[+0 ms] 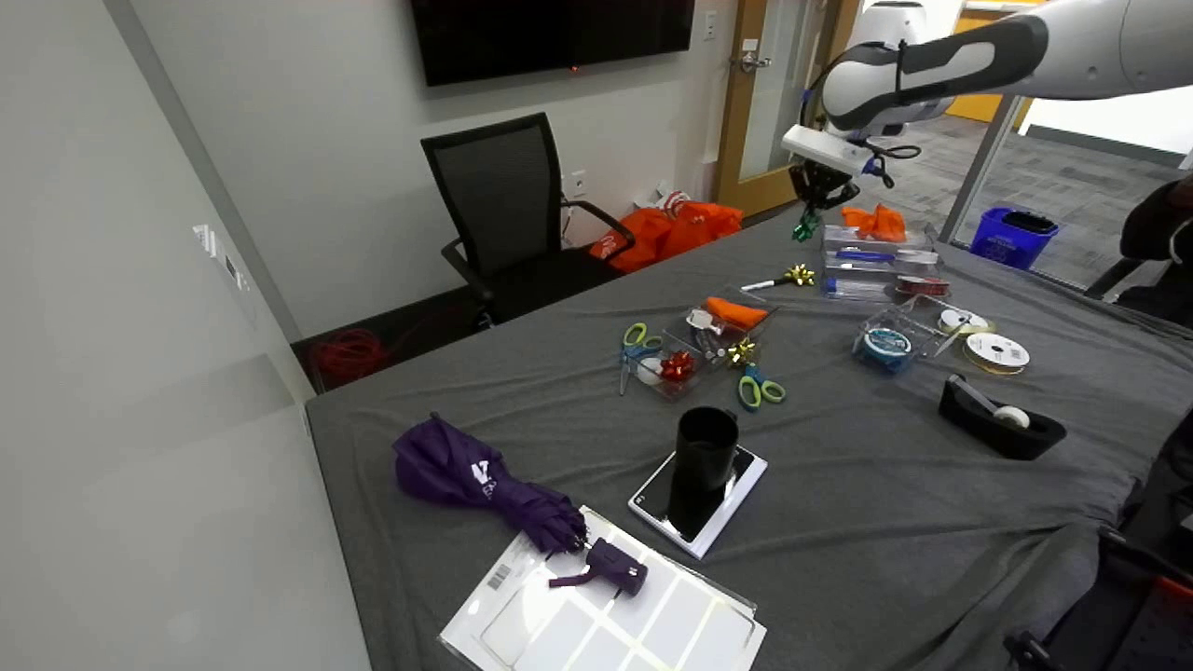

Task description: Move the green object to the object on the right

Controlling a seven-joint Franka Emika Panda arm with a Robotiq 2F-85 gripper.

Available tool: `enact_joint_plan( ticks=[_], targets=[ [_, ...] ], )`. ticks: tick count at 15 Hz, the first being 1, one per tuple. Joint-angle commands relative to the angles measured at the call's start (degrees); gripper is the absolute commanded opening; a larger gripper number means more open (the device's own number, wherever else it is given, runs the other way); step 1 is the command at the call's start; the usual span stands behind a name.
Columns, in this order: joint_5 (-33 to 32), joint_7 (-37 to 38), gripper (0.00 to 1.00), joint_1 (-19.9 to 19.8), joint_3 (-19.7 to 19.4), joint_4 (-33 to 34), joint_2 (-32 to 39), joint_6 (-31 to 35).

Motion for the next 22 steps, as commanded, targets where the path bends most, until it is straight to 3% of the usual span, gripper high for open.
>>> enact_joint_plan(
  ticks=[1,11,17,22],
  targets=[
    [-7.71,-3.02,0.01,1.77,-3.89,-2.80,-1.27,3.36],
    [-28.75,-11.98,0.01,3.69,-9.15,-2.11,2.98,8.30],
    [-33.24,-21.76,0.01,2.46,-12.45,-1.11,9.80,22.37],
    [-40.71,-25.55,0.01,0.48,-14.22,-1.90,13.23,33.52]
  ],
)
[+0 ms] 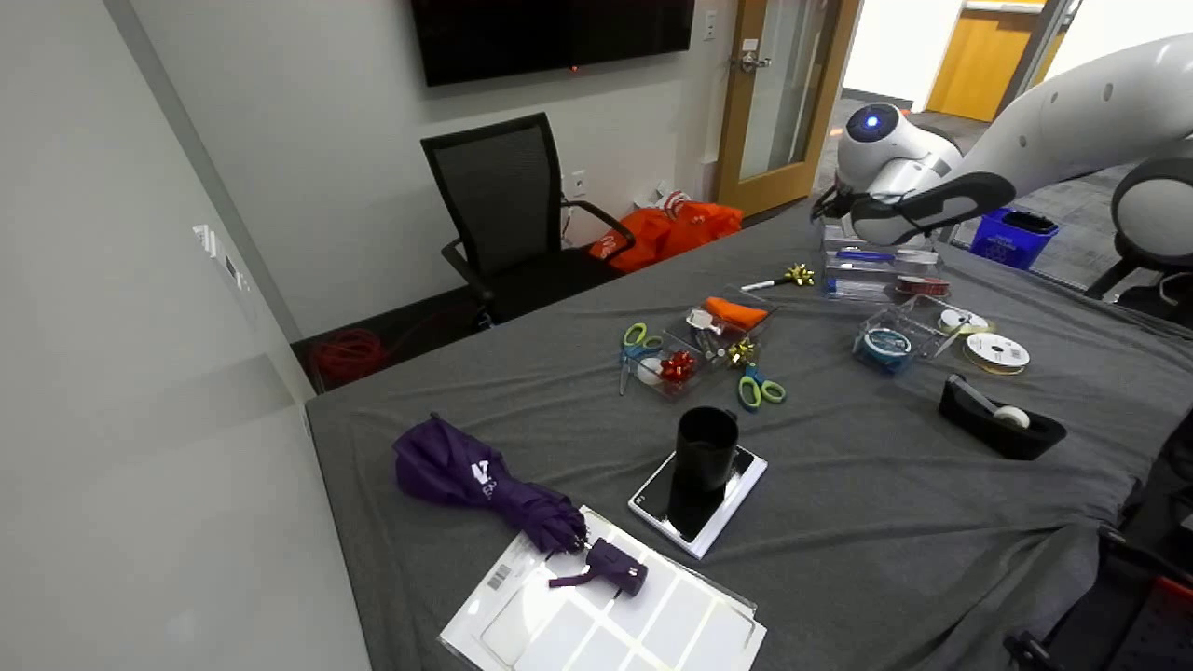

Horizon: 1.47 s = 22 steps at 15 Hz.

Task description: Move the green object to the object on the right

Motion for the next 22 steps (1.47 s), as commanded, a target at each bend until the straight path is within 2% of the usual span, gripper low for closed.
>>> enact_joint_plan(
  ticks=[1,7,10,11,13,16,22],
  targets=[
    [-4.15,-3.66,0.01,-1.20,-1.83,0.06,1.98,6.01],
    [-8.91,-8.10,0.01,-1.98,-4.57,-0.03,2.68,7.29],
    [-10.84,-7.49,0.01,-1.81,-6.42,0.70,3.51,8.43],
    [-11.44,-7.07,0.27,-1.73,-6.90,0.75,3.61,8.90],
    [-11.76,-6.26,0.34,-1.51,-7.49,0.63,3.59,9.41],
    [-11.41,-5.59,0.58,-1.25,-7.79,0.50,3.64,9.63],
    [-10.82,-3.64,0.97,-0.41,-7.77,0.09,3.63,8.64]
  ],
)
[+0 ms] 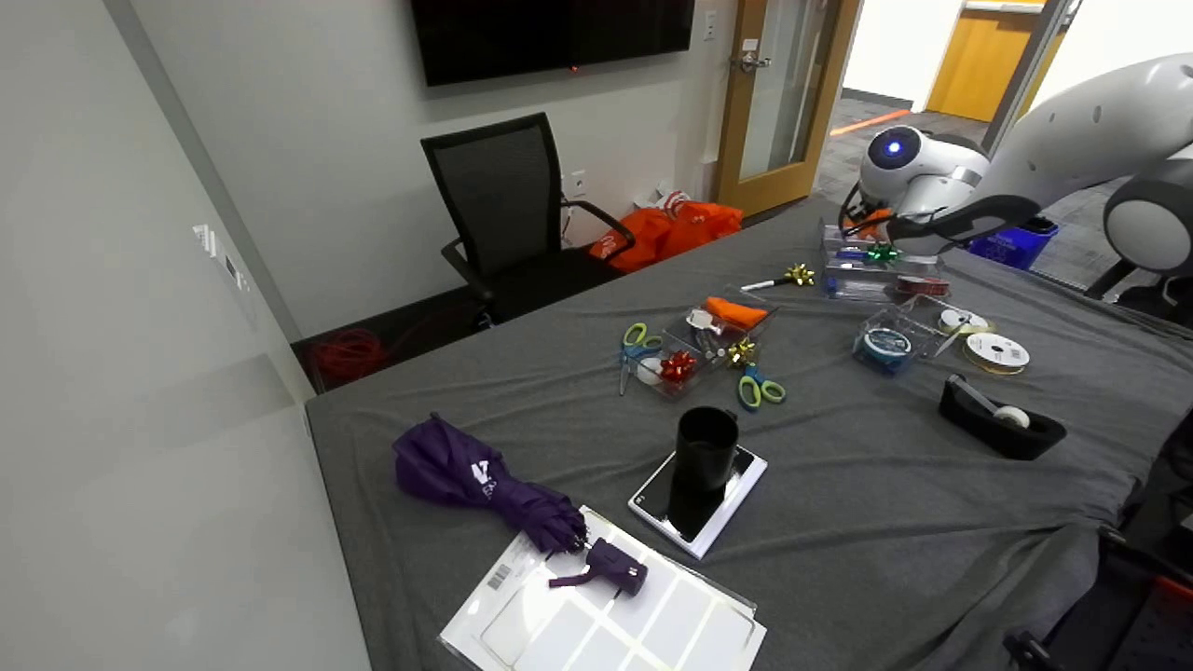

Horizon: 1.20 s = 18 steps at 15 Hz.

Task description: Move the green object to the object on the right

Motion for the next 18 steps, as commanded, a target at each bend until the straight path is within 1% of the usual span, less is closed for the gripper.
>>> enact_joint_plan(
  ticks=[1,3,5,10,11,15,18],
  targets=[
    [-0.40,2.55,1.00,0.95,-1.07,-0.18,0.44,0.44],
    [0.87,4.82,1.00,1.82,-0.08,-2.12,-0.97,-0.87],
    [4.58,7.30,1.00,2.75,3.35,-5.79,-3.94,-3.75],
    [13.01,8.26,1.00,4.41,10.63,-13.29,-10.31,-9.01],
    [18.10,6.79,1.00,5.79,9.85,-14.28,-10.75,-9.40],
    [28.63,8.23,1.00,6.89,12.33,-17.85,-14.13,-13.33],
    [35.30,10.12,1.00,7.20,13.61,-19.83,-16.31,-16.70]
  ],
)
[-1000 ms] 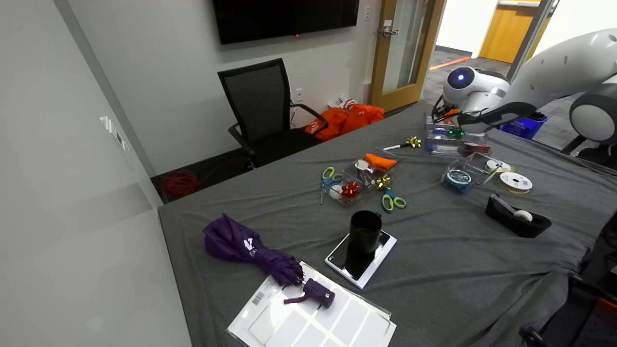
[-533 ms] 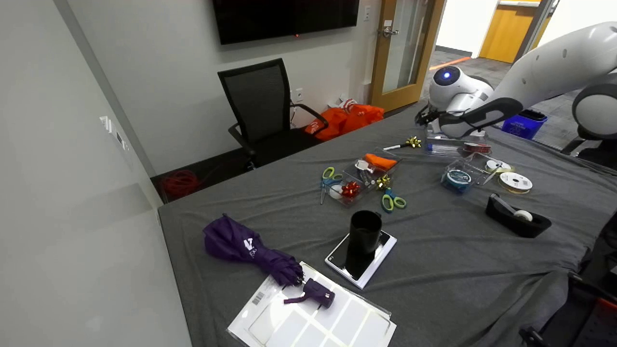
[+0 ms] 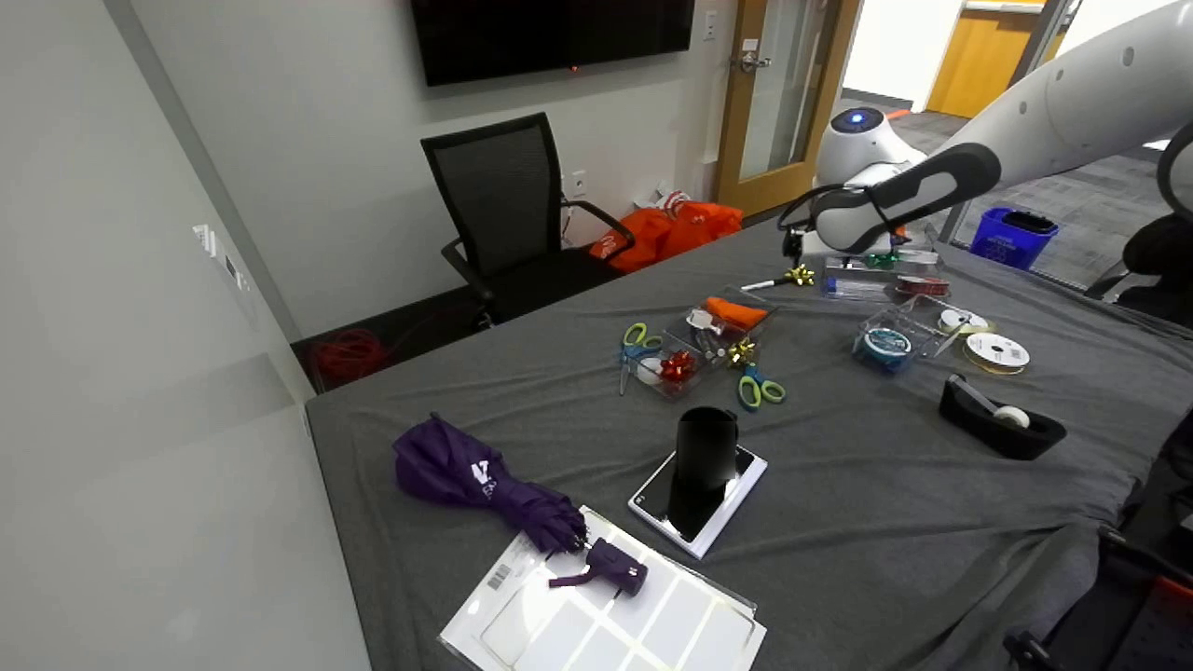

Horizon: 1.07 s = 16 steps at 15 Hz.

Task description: Move the green object to the object on the right

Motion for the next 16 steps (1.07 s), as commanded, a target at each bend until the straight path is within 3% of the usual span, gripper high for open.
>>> enact_joint_plan(
  ticks=[1,7,16],
  targets=[
    [6.94,2.02,1.00,-0.18,2.25,-5.46,-5.08,-4.14],
    [18.11,6.67,1.00,-1.98,5.70,-8.44,-8.09,-7.14],
    [29.68,4.96,1.00,-6.01,10.30,-10.00,-9.19,-6.40]
  ],
)
